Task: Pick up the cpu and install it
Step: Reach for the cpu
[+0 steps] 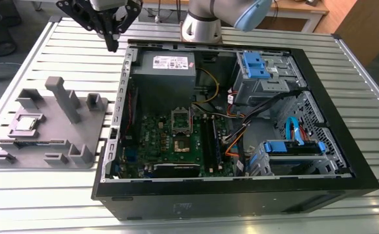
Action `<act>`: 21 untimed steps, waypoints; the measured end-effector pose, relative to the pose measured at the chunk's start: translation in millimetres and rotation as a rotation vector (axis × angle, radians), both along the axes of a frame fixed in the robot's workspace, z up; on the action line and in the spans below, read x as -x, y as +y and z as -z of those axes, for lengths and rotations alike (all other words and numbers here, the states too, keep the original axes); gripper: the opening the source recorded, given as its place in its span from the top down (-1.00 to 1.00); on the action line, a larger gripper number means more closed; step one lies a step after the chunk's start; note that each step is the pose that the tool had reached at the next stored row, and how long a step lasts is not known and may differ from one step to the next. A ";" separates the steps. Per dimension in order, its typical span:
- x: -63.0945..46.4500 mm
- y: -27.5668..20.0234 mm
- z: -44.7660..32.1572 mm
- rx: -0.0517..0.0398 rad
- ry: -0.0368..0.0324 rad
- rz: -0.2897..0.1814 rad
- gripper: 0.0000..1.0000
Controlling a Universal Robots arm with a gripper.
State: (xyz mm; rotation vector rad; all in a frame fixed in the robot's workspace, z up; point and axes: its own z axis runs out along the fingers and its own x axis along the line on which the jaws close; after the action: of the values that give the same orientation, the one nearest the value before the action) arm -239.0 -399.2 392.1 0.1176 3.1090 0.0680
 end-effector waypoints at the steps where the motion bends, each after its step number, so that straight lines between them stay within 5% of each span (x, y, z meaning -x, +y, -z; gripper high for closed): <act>1: 7.8 0.0 0.1 0.0000 0.0000 0.000 0.79; 11: 33.9 0.0 0.5 -0.0001 -0.0001 0.000 0.79; 21: 35.8 0.0 0.4 0.0000 0.0000 0.000 0.79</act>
State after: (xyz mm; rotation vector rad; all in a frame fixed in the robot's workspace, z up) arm -274.8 -399.2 391.7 0.1177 3.1090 0.0680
